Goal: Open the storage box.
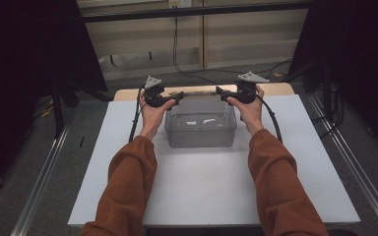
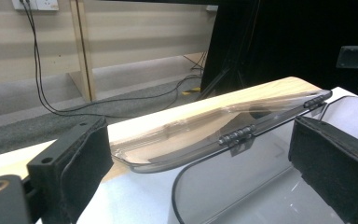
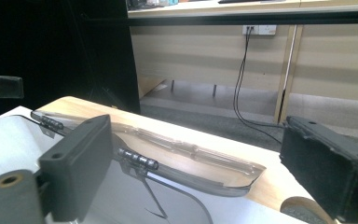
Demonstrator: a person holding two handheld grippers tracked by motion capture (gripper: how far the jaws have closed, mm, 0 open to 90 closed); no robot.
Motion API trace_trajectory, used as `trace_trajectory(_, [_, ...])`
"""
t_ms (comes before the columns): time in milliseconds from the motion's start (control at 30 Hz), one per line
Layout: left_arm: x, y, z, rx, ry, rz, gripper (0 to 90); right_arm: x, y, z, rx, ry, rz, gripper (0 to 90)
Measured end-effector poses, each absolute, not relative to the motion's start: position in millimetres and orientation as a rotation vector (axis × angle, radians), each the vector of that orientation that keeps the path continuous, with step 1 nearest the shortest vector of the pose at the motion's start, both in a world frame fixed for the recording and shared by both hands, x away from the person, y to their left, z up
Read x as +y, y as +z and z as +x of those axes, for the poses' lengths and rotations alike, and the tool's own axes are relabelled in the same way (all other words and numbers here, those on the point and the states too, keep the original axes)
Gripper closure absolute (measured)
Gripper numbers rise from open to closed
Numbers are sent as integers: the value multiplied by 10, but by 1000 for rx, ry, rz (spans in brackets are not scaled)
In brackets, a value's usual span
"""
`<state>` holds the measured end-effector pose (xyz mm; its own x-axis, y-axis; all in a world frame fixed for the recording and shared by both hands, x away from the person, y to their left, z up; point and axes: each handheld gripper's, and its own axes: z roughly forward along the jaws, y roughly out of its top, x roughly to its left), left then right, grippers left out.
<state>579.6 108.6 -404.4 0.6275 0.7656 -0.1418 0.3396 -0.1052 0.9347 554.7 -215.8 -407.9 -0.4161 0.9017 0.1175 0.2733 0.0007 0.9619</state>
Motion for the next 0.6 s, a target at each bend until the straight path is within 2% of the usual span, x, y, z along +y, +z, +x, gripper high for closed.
trace_trajectory(267, [1107,-3984,5719,892,469,1681,56,-2186,-4049,5467,1708,1442,1191,41])
trace_trajectory(600, [1152,-3940,5579,864,480,1685,47,-2204,-4037,5333,1703,1443,1174,33])
